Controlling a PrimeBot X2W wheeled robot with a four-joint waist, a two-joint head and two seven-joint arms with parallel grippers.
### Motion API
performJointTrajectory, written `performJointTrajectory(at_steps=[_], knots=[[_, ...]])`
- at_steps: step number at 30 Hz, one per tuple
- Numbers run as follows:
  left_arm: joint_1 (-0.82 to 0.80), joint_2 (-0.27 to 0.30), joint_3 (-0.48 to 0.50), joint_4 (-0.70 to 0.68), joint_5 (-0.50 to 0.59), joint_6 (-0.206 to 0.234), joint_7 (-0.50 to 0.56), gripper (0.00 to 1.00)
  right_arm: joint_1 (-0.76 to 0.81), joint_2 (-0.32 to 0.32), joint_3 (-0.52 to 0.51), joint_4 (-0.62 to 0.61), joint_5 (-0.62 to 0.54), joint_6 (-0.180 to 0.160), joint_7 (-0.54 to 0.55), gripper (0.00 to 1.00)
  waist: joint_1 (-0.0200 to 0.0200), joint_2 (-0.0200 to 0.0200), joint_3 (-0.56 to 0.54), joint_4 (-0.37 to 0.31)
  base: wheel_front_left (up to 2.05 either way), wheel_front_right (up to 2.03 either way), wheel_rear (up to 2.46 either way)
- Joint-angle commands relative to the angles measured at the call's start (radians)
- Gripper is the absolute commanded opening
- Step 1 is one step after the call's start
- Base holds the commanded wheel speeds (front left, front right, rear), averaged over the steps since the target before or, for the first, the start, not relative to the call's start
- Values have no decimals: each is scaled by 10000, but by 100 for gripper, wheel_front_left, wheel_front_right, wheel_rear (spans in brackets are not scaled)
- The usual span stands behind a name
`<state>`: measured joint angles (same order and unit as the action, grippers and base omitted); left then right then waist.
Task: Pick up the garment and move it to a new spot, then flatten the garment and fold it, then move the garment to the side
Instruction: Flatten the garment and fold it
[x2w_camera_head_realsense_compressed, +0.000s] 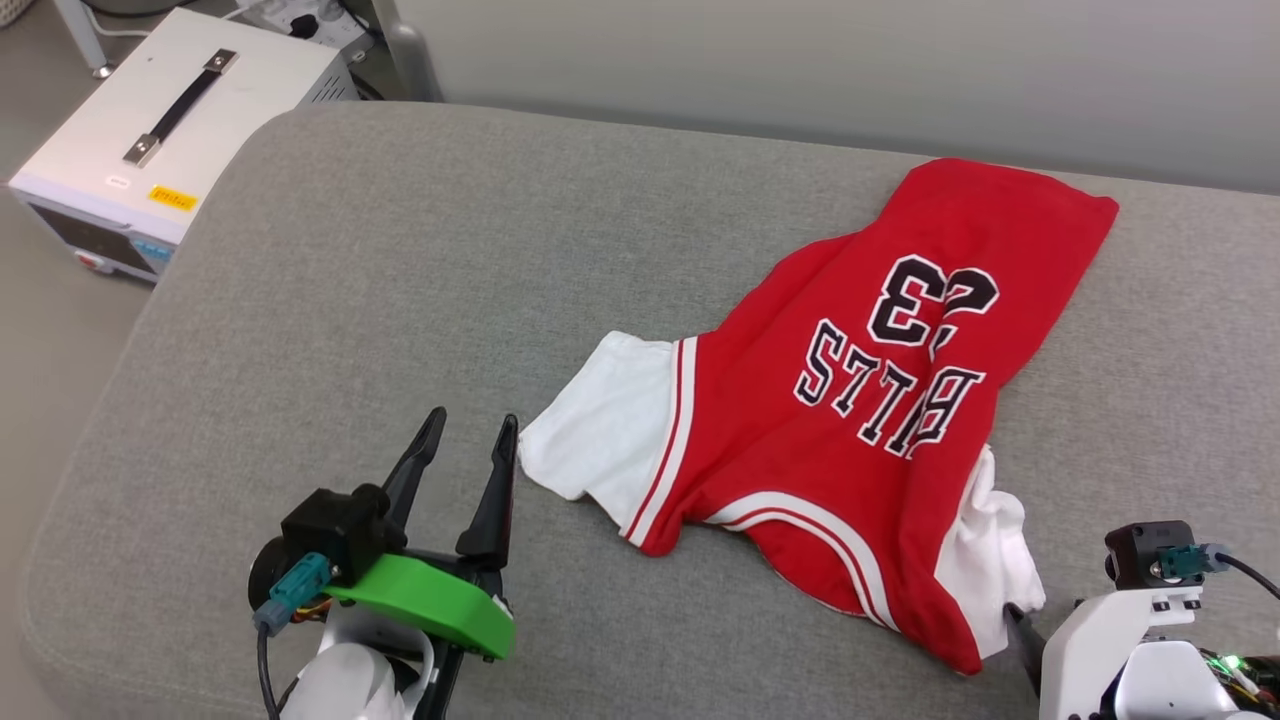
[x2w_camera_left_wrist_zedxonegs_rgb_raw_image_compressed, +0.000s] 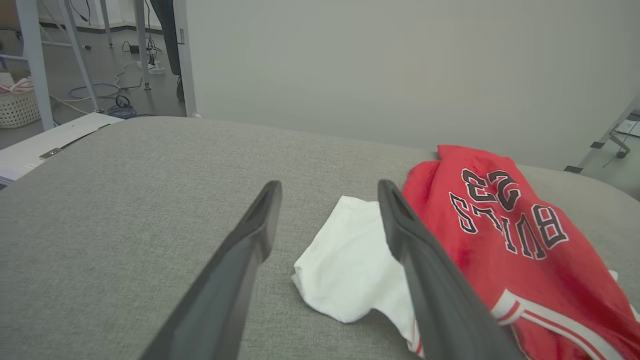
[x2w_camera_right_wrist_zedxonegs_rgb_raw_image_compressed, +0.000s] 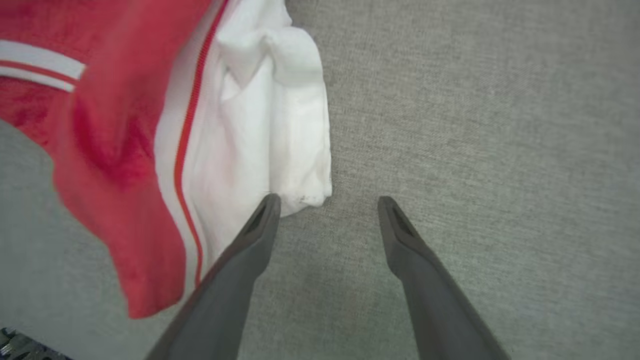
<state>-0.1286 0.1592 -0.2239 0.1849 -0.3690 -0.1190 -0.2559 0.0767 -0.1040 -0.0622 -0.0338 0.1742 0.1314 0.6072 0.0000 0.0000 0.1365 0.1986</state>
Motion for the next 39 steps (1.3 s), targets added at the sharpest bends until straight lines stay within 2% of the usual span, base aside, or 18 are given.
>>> performJointTrajectory(at_steps=[1,8,9,10,11,16,22,30,39], knots=[[-205,-44,20,19,73,-63,-58,100,-176,37,-28,51,-89,-7,38,100,0,0,153,138,0,0,0],[-284,-72,85,44,132,-91,-58,100,-440,78,151,438,-245,-7,183,100,0,0,412,211,0,0,0],[-308,-72,87,56,141,-94,-58,100,-481,25,235,526,-288,-7,262,98,0,0,458,211,0,0,0],[-331,-67,78,71,156,-96,-58,100,-517,-1,284,573,-303,-7,316,69,0,0,491,214,0,0,0],[-364,-59,63,86,181,-98,-58,100,-566,-13,318,600,-309,-7,341,0,0,0,525,215,0,0,0],[-479,-47,79,168,211,-106,-58,100,-730,-131,274,606,-397,-7,221,0,0,0,518,193,0,0,0],[-271,-4,190,300,217,-110,-58,100,-704,-422,-301,544,-348,-7,10,0,0,0,93,-94,0,0,0],[-149,99,107,316,243,-114,-59,100,-962,-1987,-1165,619,-339,-7,85,0,0,0,-194,-602,0,0,0],[-319,247,-92,279,197,-116,-59,100,-1726,-3519,-1684,2060,-155,-7,-187,0,0,0,182,-815,0,0,0]])
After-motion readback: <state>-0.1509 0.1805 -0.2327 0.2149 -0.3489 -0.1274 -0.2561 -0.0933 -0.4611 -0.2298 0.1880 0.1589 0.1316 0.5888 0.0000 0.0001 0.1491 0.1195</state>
